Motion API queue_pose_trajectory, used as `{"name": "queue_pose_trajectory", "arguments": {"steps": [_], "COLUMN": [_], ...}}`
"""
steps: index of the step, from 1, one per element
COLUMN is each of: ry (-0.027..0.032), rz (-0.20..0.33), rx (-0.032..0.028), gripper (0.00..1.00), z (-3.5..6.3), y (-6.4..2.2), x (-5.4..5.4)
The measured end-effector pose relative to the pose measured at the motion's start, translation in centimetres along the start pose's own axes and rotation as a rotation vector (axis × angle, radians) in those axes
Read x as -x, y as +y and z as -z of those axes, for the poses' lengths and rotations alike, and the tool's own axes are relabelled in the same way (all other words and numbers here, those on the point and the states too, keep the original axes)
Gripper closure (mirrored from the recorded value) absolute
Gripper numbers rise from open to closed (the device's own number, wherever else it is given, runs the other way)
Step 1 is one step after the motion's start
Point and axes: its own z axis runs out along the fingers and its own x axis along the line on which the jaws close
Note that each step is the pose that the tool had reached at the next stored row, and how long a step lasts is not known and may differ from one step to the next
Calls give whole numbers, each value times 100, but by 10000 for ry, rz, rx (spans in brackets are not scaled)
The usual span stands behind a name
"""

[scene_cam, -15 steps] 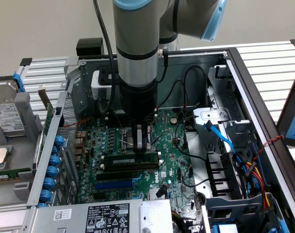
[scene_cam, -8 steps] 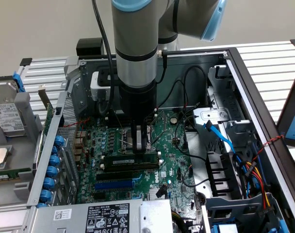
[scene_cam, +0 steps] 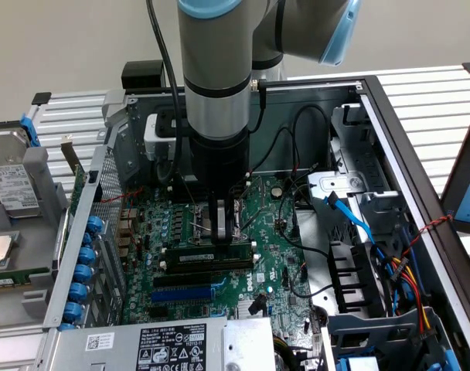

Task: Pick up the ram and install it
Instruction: 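Insert the ram into the slot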

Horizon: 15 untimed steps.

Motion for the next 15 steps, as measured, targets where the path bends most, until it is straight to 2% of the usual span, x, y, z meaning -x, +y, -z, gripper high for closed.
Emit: {"name": "queue_pose_trajectory", "arguments": {"steps": [11,12,15], "ry": [0,-1,-1], "rz": [0,-1,-1], "rx": [0,0,0], "gripper": [87,80,80], "z": [0,0,0], "y": [0,0,0], "x": [0,0,0]}}
